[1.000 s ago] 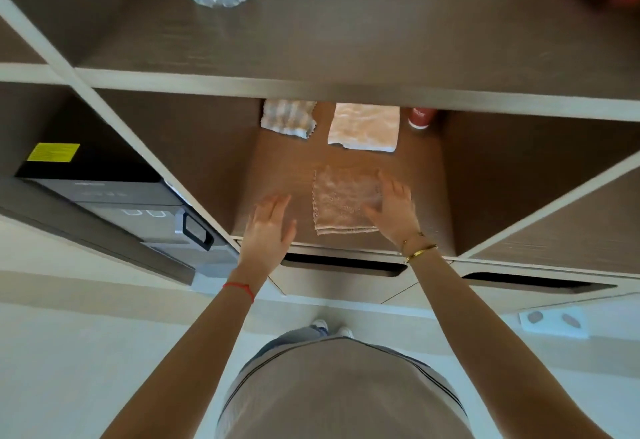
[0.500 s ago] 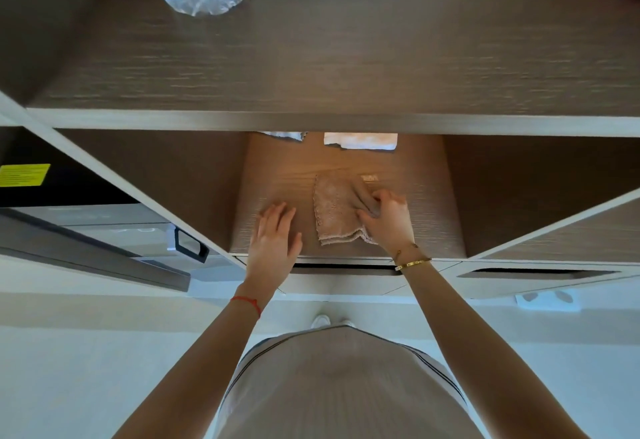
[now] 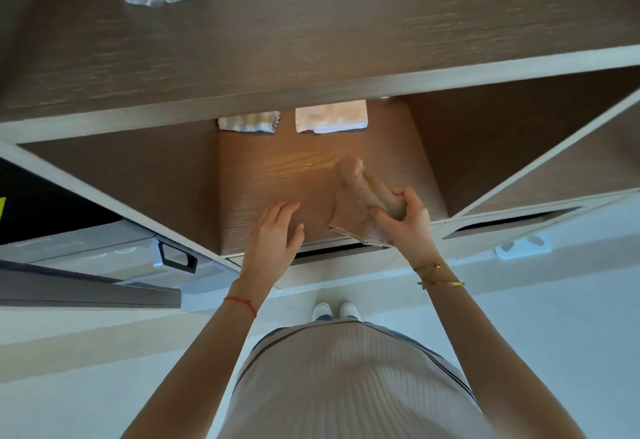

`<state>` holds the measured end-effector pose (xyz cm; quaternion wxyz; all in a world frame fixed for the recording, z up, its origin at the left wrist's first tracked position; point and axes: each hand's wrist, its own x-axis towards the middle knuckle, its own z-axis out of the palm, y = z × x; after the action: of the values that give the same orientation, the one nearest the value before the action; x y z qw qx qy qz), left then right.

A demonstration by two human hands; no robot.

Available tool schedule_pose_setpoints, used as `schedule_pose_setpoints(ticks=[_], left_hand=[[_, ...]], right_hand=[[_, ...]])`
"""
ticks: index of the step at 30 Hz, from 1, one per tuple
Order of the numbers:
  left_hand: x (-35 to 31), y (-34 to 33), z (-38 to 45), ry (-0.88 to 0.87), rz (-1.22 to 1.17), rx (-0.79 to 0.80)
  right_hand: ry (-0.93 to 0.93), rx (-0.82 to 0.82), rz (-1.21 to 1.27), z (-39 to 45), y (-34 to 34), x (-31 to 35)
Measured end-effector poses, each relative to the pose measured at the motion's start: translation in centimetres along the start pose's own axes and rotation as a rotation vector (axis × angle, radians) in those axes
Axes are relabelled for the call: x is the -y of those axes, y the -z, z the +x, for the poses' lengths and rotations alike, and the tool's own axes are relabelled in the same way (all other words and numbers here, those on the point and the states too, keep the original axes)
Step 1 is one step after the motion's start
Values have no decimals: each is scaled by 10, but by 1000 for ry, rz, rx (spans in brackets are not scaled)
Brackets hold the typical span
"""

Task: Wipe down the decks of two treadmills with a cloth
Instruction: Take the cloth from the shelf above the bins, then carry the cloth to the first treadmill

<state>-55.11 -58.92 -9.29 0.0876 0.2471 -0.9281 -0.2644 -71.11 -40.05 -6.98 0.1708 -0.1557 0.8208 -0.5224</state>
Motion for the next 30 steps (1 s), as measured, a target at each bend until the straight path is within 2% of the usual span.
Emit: schedule_pose_setpoints(ticks=[3,6,19,24,30], left_hand=[[-10,2,-4,-61,-54,24],[-24,2,-7,-198,-80,56],[-123,-38,-37,-676,-96,337],[-184,-70,-90,-831,-87,439],[-260,-110,-193,-1010,-138,575]], right_hand=[[-23,-56,62,-28,15,-2],[-61,-159,107,-58,32,-8],[-270,-606,277,-217,96,-46],[-335,-796,316,-314,127,-70],[-443,-1032,334,-456,161,-104]])
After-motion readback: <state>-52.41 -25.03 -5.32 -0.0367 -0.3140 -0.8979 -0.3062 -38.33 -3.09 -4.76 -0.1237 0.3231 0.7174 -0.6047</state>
